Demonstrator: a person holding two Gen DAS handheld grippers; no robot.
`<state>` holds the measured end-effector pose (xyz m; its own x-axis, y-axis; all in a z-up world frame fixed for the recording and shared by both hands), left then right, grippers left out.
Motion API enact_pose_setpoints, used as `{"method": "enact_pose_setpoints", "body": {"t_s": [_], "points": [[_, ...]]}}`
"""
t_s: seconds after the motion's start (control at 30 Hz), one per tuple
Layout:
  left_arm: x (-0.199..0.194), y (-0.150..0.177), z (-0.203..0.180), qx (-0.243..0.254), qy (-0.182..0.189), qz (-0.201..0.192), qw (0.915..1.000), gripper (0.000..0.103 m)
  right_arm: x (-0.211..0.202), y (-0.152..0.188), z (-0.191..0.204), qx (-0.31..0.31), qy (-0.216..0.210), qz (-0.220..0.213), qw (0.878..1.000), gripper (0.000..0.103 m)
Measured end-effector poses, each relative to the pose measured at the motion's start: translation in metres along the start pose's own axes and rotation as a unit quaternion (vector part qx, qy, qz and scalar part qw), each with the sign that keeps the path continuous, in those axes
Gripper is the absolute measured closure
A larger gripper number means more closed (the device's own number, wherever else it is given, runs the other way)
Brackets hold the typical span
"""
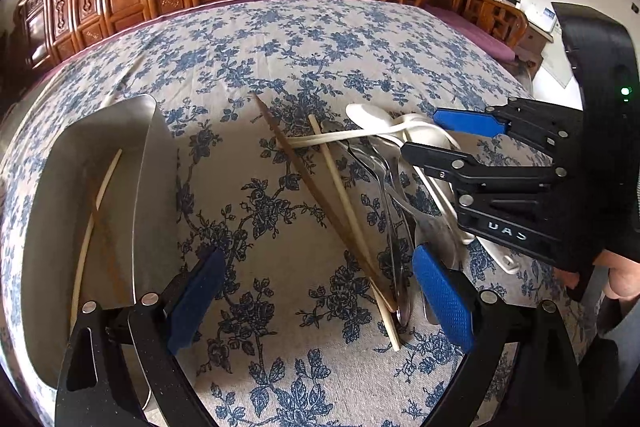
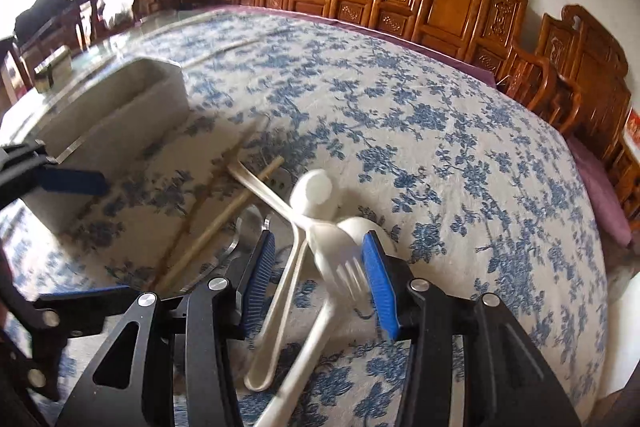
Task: Organize utensils
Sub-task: 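Close the right gripper on a white plastic fork in the pile, then grasp a wooden chopstick with the left gripper while the right gripper lifts the white fork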
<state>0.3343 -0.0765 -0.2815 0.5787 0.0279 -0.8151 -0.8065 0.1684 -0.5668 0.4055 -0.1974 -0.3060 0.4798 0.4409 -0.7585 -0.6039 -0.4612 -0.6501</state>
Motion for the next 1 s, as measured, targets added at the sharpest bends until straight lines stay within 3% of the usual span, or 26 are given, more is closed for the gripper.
{"method": "enact_pose_setpoints", "body": {"t_s": [0.1,0.17,0.23,0.47,0.53,0.7,0.77,1.0], "points": [[0.001,0.000,-0.001,0.003,-0.001,0.000,1.0000,0.012,-0.002,0.000,-0.008,0.005,0.010,-0.001,1.000,0.075],[0.002,0.000,-0.001,0.004,0.000,0.001,1.0000,0.012,-0.004,0.000,-0.015,0.018,0.011,-0.005,1.000,0.093],[0.000,0.000,-0.002,0.002,0.001,0.000,1.0000,0.012,-0.007,0.000,-0.019,0.025,0.010,-0.006,1.000,0.098],[-0.005,-0.009,-0.004,0.001,0.002,-0.015,0.9999,0.012,-0.028,0.001,-0.030,0.051,0.009,-0.021,0.998,0.099],[-0.005,-0.012,-0.005,0.002,0.002,-0.020,0.9998,0.021,-0.037,0.002,-0.035,0.065,0.013,-0.027,0.997,0.099],[0.003,-0.011,-0.003,0.003,-0.005,-0.010,0.9999,0.059,-0.045,0.006,-0.044,0.090,0.017,-0.036,0.995,0.099],[0.007,-0.008,-0.003,0.005,-0.006,-0.001,1.0000,0.070,-0.044,0.006,-0.044,0.089,0.017,-0.036,0.995,0.099],[0.018,-0.002,-0.008,0.027,-0.030,0.010,0.9992,0.074,-0.047,0.001,-0.038,0.081,0.015,-0.042,0.996,0.099]]}}
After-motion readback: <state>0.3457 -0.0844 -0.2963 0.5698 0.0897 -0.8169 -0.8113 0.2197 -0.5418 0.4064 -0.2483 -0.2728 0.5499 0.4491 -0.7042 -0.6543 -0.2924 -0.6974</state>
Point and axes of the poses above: each gripper's, at about its wrist camera, not at the fingertips, and x roughly the way its jaws point, z to its left, y to its underside, the point moved 8 cm from there along x, roughly the way its jaws point, and after that the axes turned 13 degrees about -y, right-handed, at the moved point
